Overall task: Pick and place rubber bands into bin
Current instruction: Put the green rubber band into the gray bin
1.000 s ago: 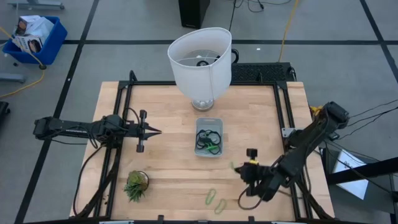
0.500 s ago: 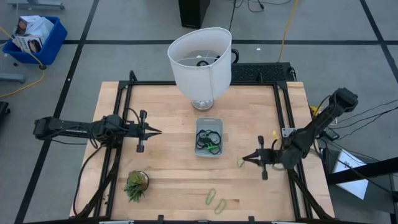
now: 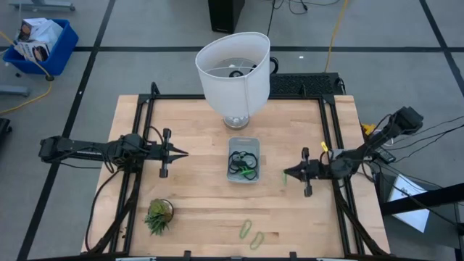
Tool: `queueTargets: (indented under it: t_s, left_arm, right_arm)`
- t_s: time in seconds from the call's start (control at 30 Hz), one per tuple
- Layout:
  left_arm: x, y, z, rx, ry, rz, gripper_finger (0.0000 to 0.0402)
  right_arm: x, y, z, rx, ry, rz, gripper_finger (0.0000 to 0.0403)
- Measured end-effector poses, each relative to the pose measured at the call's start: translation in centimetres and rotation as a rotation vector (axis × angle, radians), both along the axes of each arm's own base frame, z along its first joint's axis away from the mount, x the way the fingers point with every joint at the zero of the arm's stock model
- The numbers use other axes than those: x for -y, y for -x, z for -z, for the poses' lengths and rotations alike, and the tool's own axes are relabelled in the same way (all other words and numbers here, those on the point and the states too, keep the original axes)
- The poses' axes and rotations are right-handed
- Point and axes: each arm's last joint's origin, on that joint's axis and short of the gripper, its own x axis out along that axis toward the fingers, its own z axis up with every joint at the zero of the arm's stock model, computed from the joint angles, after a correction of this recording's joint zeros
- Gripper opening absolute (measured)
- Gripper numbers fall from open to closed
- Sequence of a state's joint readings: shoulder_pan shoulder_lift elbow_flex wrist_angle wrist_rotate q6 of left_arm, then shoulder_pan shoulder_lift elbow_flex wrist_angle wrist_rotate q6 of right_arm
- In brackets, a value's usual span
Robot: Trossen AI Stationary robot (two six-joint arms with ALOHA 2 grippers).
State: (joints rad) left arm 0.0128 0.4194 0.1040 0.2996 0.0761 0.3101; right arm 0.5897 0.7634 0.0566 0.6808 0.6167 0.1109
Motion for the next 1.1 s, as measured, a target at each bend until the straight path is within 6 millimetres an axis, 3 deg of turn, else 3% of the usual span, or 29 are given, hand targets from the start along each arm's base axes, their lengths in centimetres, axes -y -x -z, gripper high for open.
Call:
queueTargets:
  t_s: [0.1, 0.2, 0.43, 0.77, 1.1]
  left_arm:
    - [0.0, 0.0, 0.0, 0.000, -0.002, -0.003, 0.0033]
    - [-0.1, 0.0, 0.0, 0.000, -0.002, -0.018, 0.0033]
    - [-0.1, 0.0, 0.0, -0.004, -0.002, -0.034, 0.0033]
    - [-0.1, 0.0, 0.1, -0.012, -0.002, -0.034, 0.0033]
    - [-0.1, 0.0, 0.1, -0.012, -0.002, -0.034, 0.0033]
  right_arm:
    - [0.8, -0.7, 0.1, -0.022, 0.031, -0.007, 0.0000]
    - [1.3, -2.2, -1.4, -0.001, 0.037, -0.036, 0.0000]
    - [2.3, -7.4, -3.9, -0.146, 0.069, -0.086, 0.0000]
    - [4.0, -14.8, -3.3, -0.486, 0.080, -0.065, 0.0000]
    - [5.1, -17.2, -2.2, -0.622, 0.055, -0.068, 0.0000]
